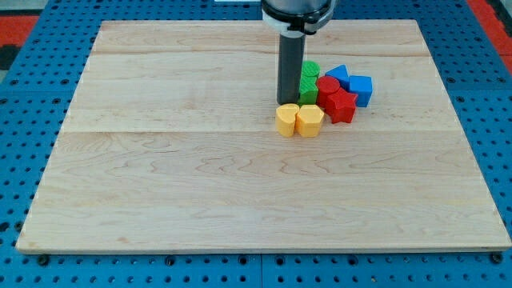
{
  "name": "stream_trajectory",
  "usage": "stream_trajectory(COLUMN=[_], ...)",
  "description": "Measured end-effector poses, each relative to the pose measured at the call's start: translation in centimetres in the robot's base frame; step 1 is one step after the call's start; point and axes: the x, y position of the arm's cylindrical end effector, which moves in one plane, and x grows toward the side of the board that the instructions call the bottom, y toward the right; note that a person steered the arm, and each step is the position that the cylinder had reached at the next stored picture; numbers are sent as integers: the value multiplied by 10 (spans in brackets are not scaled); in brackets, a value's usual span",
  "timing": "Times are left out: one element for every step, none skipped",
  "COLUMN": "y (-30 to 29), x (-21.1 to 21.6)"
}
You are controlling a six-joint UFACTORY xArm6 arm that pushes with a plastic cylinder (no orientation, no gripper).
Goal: Move the green blocks at the top of the board
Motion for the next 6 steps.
stream_trajectory(y=[14, 13, 21, 42, 44, 39], x=[-7, 21, 17, 10, -14, -52])
